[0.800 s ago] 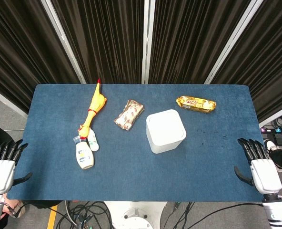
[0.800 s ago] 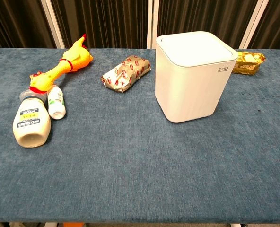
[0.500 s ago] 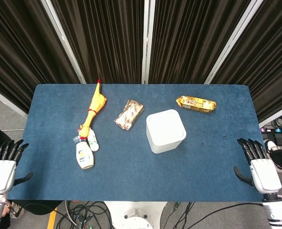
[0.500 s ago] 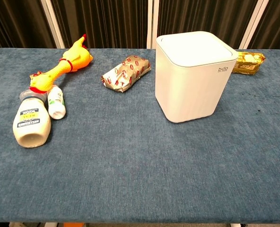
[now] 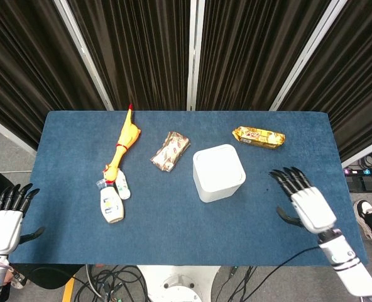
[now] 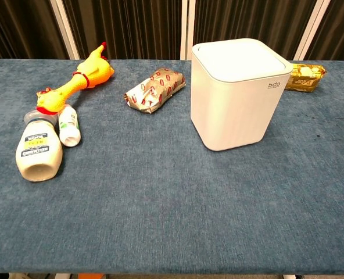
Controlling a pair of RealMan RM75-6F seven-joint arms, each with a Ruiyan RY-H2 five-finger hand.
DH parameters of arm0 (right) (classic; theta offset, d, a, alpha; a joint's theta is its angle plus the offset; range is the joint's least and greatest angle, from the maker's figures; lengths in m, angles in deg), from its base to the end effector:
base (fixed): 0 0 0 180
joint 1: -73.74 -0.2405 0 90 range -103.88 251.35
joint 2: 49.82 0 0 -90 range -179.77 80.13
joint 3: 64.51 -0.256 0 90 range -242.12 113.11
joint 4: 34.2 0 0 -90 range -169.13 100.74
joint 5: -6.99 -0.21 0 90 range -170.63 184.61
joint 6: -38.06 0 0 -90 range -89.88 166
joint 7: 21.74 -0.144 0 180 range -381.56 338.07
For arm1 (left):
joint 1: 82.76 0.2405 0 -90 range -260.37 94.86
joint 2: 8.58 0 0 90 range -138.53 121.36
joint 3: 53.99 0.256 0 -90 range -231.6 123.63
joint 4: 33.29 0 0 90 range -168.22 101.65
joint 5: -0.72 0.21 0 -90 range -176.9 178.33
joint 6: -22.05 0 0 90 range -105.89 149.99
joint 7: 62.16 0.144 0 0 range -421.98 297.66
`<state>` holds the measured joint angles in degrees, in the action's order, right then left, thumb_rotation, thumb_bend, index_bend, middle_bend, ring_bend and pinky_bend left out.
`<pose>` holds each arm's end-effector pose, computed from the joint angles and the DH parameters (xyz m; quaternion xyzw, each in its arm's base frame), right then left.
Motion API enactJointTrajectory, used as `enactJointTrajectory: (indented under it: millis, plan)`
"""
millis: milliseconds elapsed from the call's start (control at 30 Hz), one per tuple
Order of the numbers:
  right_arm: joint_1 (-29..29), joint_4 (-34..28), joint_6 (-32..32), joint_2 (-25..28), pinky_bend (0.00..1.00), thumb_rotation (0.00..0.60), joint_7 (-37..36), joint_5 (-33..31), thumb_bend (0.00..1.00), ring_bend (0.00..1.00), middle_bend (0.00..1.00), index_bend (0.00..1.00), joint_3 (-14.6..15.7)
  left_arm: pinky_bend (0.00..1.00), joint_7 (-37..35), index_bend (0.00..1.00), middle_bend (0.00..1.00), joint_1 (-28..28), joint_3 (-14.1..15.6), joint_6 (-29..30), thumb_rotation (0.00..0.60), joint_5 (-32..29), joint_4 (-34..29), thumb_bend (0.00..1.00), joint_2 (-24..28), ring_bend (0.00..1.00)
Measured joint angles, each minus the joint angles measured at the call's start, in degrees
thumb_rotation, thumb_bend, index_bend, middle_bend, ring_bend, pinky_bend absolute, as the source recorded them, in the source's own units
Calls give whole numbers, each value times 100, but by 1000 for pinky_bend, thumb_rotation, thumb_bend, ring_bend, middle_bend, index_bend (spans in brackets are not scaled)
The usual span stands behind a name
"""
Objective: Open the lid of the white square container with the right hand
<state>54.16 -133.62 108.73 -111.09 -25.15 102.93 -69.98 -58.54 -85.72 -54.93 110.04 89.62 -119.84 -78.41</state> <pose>-0.2198 -0.2465 0.1280 0.7156 -0.3469 0.4435 0.4133 -0.3201 0.1641 0.1351 -0.6110 -0.3622 -0.3743 0.5961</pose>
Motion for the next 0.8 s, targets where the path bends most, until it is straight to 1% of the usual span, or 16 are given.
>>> enactJointTrajectory:
  millis: [100,233,333,533,600,700,800]
  plan:
    - [-461,-47,-557,-107,0,600,100,-134,259,0,137,137,-184,3,-58,149,81,2,-3,-24,600,-44,62,0,-34,0]
    - [-1011,-49,-1206,-394,0,600,287,-505,259,0,183,195,-381,3,-141,149,81,5,1,-57,600,-81,157,0,-72,0]
    - [-1232,7,-1461,-616,0,600,453,-750,259,0,202,218,-441,3,-204,149,81,10,4,-58,600,-87,219,0,-93,0]
    - [-1425,93,-1815,-865,0,600,914,-1102,259,0,270,301,-377,3,-311,149,81,18,14,-41,600,-73,330,0,-145,0]
    - [-1475,106,-1931,-928,0,600,1051,-1242,259,0,276,309,-339,3,-337,149,81,29,19,-21,600,-68,362,0,-158,0]
    - [-1536,108,-1998,-1035,0,600,1220,-1406,259,0,261,310,-300,3,-384,149,81,60,29,14,600,-69,406,0,-169,0]
    - [-1506,89,-1791,-1060,0,600,1223,-1372,259,0,227,299,-321,3,-405,149,81,88,34,61,600,-65,417,0,-166,0]
